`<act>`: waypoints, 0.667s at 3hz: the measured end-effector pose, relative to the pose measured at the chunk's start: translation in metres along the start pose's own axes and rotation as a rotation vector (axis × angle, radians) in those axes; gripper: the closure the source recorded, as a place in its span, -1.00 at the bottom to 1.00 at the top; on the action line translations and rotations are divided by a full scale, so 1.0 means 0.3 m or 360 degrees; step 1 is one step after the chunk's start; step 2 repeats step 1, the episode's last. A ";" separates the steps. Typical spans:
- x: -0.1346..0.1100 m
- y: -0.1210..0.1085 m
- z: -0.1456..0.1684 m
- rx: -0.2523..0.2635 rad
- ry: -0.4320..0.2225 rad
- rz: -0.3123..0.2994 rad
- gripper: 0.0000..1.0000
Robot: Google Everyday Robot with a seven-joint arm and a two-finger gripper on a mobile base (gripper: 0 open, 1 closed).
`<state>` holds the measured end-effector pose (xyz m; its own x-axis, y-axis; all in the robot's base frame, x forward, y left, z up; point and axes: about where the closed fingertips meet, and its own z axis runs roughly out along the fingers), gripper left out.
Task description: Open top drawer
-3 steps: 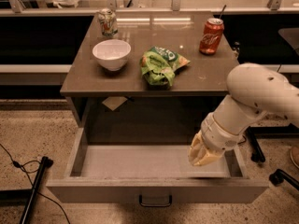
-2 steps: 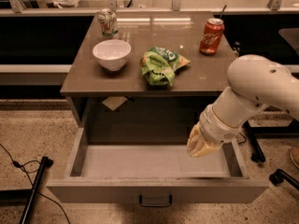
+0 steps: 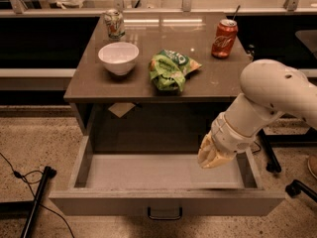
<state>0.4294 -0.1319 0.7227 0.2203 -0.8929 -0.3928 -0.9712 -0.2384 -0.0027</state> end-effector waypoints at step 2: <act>-0.002 0.002 0.002 -0.0003 0.0001 -0.0002 -0.47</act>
Offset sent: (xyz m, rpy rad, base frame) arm 0.0000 0.0000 0.0000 0.0000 0.0000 0.0000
